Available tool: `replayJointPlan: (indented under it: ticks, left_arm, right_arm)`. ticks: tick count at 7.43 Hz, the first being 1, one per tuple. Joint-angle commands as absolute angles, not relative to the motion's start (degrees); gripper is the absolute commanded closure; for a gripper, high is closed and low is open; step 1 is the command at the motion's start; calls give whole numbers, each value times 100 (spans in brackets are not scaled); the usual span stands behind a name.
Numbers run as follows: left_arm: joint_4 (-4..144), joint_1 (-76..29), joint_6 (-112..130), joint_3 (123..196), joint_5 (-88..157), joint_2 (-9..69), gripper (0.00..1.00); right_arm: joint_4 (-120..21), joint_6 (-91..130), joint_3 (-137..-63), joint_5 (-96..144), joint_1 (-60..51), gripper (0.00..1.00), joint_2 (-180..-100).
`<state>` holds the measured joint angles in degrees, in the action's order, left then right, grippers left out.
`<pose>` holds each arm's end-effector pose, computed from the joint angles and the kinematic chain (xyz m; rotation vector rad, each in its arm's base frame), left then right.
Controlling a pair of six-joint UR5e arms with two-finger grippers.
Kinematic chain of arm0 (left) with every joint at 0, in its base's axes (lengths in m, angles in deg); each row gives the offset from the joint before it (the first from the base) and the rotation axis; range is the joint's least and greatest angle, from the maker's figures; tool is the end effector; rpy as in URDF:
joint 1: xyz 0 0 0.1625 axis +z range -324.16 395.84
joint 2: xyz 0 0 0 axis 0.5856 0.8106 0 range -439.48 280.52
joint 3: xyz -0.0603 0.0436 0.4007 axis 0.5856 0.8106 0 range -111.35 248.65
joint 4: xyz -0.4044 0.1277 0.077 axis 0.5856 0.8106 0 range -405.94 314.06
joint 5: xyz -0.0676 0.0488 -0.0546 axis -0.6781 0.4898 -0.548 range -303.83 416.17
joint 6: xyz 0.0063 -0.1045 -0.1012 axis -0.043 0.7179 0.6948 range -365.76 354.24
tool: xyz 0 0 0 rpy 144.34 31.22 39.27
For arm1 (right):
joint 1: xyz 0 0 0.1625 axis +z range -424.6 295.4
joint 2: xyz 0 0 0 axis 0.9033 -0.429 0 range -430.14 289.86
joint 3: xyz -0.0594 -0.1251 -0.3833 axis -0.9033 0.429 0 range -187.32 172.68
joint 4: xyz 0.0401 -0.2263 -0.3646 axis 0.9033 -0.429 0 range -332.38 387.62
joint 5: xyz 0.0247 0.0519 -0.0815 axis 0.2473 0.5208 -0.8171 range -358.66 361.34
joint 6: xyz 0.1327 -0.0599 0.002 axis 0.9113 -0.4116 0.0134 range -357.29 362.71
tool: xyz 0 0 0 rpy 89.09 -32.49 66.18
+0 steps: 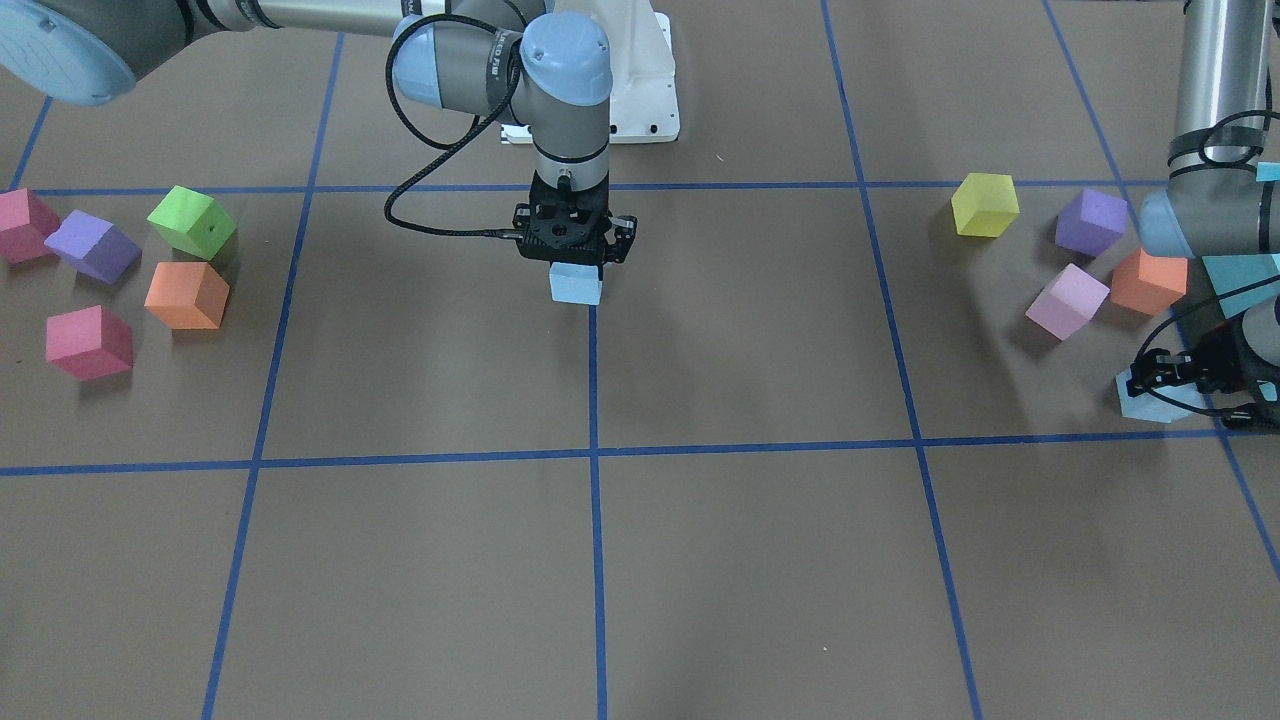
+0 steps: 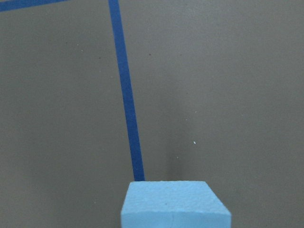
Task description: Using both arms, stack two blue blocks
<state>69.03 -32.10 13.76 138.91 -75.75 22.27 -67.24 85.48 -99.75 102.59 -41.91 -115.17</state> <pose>0.1979 -0.5843 0.6930 0.0069 0.7797 0.1504 -0.6381 -0.3805 0.1870 0.0101 -0.7644 0.1837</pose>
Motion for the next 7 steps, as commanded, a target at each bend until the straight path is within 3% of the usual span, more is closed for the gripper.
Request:
replayJointPlan:
  ticks: [1,7]
  left_arm:
    - [6902,-3210,1428,13957,-7611,2343,56]
    - [6569,-3210,2456,14581,-8331,2617,56]
  right_arm:
    - [-6722,8541,-9847,10259,-4219,43,-11444]
    - [-6195,8033,-9337,10267,-4192,43,-11286]
